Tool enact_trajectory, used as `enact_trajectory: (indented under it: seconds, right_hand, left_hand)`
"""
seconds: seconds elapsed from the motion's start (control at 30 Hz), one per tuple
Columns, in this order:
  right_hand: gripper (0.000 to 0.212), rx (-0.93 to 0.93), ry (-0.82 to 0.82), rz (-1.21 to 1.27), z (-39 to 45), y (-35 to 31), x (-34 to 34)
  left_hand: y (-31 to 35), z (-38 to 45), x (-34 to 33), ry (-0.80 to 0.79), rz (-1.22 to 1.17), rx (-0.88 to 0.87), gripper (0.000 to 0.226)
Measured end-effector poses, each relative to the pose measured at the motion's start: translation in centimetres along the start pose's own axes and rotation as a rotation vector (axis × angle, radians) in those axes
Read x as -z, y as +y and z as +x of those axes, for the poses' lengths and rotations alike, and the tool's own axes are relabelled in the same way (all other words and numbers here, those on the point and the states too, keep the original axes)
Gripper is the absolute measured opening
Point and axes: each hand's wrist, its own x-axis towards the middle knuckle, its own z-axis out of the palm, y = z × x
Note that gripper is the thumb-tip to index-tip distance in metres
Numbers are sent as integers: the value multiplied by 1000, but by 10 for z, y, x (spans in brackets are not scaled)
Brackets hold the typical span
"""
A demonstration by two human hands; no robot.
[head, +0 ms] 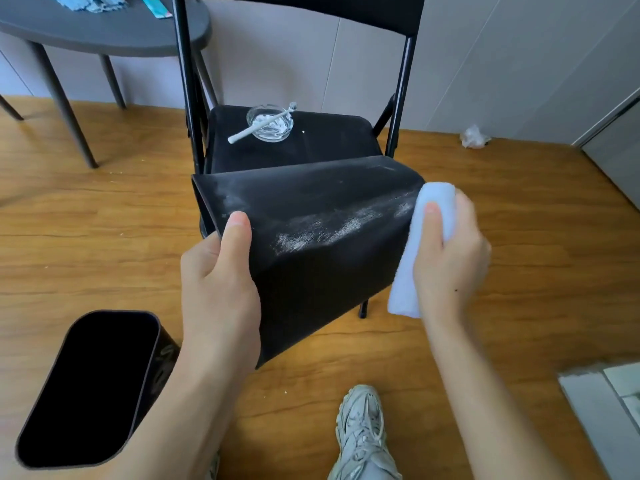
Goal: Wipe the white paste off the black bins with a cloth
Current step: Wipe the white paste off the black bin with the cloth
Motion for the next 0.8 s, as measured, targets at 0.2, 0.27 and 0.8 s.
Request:
enact_trajectory:
  seconds: [0.2, 0.27, 0.8]
  right_hand:
    - [37, 500, -214, 263, -67, -62, 8]
    - [35, 532, -208, 206, -54, -55, 7]
    - [35, 553, -245, 186, -76, -51, 27]
  left_hand:
    - [-2, -2, 1, 50, 31, 35, 41]
    - [-3, -2, 2, 75, 21, 50, 41]
    - [-17, -24, -14, 8, -19, 126, 42]
